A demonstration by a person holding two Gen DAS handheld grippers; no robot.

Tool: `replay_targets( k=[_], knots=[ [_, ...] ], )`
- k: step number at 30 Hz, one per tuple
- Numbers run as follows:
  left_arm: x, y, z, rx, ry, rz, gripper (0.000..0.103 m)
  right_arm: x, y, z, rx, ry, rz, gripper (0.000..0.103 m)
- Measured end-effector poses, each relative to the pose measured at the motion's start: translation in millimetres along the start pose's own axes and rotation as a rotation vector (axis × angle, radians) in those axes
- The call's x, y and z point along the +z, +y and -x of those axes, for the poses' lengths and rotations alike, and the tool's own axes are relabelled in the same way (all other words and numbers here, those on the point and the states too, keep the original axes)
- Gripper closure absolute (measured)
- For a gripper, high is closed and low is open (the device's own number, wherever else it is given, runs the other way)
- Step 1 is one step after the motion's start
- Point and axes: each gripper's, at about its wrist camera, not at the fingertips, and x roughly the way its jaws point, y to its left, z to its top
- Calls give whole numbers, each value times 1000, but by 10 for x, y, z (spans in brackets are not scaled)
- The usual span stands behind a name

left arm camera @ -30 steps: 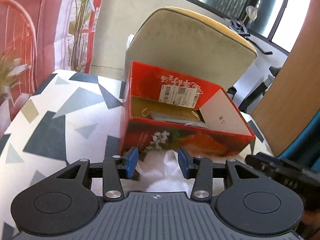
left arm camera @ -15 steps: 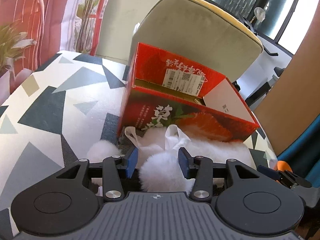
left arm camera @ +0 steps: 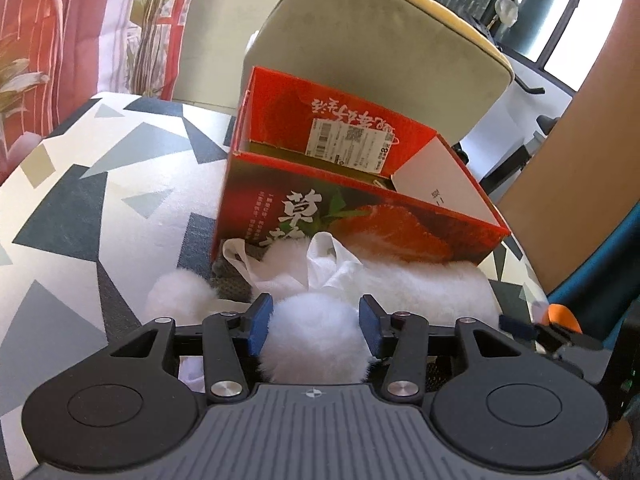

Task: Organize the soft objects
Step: 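Grasp the white fluffy plush with the right tool while the left tool grasps the white bag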

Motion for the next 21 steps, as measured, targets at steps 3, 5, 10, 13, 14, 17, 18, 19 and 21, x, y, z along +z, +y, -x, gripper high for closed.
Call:
replay_targets(
  k=[3, 5, 10, 13, 14, 17, 18, 19, 21],
  knots=[
    [8, -49, -44, -12, 23, -19, 49, 77, -28, -11, 23, -19, -19, 59],
    [17, -67, -86, -14, 33, -24, 49, 122, -22, -13, 44, -37, -21, 64],
    [85, -41, -236, -4, 60, 7, 46, 202, 39, -22, 81, -67, -4, 70],
    [123, -31, -320, 32, 57, 2, 44, 215, 41, -52, 93, -62, -11, 76],
    [131, -20, -351, 42, 61, 4, 44, 212, 37, -63, 98, -57, -18, 78],
    [148, 0, -454, 28, 87, 20, 44, 193, 11, -87, 122, -45, -41, 82],
    [148, -19, -482, 34, 87, 9, 44, 186, 6, -89, 126, -46, -45, 82],
    [144, -41, -504, 39, 82, -9, 44, 180, 3, -94, 127, -46, -48, 82],
    [133, -88, -556, 53, 79, -44, 44, 176, -10, -116, 125, -43, -54, 81]
  ],
)
